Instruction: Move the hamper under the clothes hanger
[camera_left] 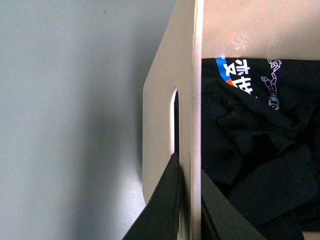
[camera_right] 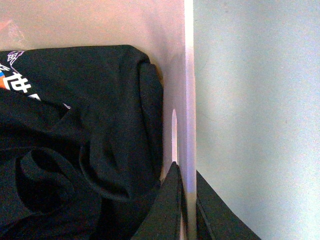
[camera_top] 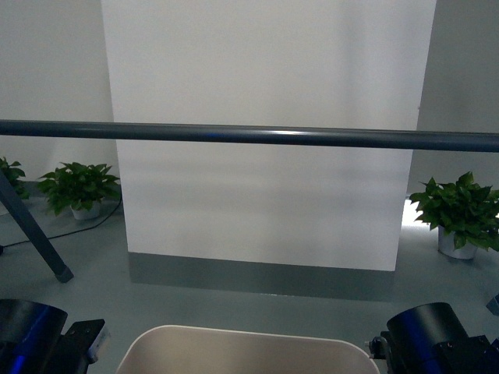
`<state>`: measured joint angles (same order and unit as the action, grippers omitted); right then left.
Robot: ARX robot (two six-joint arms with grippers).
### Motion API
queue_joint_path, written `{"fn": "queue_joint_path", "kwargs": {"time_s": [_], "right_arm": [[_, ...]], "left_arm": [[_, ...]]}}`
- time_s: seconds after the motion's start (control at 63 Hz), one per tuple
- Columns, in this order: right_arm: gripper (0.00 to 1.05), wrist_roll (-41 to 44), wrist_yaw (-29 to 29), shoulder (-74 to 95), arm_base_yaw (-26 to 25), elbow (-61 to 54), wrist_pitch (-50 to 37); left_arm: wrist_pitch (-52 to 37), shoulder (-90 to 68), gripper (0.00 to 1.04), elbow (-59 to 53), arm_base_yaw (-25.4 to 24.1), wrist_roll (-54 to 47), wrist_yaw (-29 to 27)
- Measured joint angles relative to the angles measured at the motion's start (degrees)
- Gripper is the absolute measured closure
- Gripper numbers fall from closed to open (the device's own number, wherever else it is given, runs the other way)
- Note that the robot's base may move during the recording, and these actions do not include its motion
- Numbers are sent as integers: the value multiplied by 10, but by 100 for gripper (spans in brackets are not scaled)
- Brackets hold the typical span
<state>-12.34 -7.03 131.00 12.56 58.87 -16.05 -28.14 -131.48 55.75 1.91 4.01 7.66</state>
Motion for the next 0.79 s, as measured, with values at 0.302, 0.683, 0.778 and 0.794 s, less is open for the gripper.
{"fn": "queue_joint_path", "kwargs": {"time_s": [0.302,0.683,0.778,0.794], "right_arm": [[102,-11,11,31,9,3,-6],[102,-10,9,36,4,3,-13],[102,-10,9,40,4,3,-13],[102,-10,9,40,4,3,-13]], "left_arm": [[12,-34,101,17,-30,5,15],[18,-50,101,21,-30,20,34],[19,-52,101,21,-31,24,36],[19,-52,101,21,-32,24,38]]}}
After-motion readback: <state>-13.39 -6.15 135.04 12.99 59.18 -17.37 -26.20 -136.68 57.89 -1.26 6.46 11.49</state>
